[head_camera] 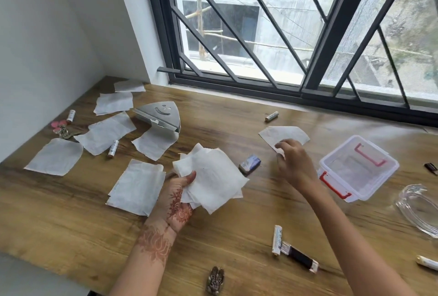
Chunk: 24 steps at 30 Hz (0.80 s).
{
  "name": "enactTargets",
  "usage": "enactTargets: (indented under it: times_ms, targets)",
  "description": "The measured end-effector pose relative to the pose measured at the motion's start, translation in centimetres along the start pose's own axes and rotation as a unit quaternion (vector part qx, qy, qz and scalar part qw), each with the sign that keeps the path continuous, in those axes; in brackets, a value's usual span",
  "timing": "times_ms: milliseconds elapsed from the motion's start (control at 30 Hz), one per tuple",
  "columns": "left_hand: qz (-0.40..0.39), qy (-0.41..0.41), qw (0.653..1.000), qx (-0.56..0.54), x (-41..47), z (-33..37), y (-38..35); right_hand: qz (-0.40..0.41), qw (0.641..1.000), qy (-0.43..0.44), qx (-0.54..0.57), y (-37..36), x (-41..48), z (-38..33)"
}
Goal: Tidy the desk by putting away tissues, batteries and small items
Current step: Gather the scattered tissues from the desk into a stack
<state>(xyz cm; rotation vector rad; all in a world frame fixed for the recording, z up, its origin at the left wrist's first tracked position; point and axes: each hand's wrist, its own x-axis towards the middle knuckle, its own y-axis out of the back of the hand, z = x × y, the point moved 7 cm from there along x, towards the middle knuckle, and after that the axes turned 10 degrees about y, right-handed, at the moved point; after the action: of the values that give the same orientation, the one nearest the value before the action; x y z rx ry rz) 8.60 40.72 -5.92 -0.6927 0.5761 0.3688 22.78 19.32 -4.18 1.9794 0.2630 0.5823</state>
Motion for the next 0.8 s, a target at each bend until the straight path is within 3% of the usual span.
enactTargets:
  times_ms: [133,333,533,700,800]
  targets:
    - [-0.005,0.015,1.0,0.003,0.2,0.0,-0.1,-0.047,0.996,-0.054,-0.053,-1.1,1.3,3.8]
    - [-0.01,0.04,0.999,0.013,0.8,-0.4,0.0,-0.011,0.996,-0.048,-0.078,-1.9,1.9,3.1]
    - [-0.006,0.048,0.998,-0.034,1.0,-0.6,0.3,0.094,0.986,-0.074,0.118,-0.3,1.4,0.4]
    - [-0.006,0.042,0.997,-0.056,1.2,-0.8,0.7,0.118,0.953,0.035,0.278,1.6,-0.3,-6.4]
    - [-0.015,0.064,0.995,-0.068,1.1,-0.9,0.8,0.085,0.95,0.119,0.277,2.4,-2.3,-10.9]
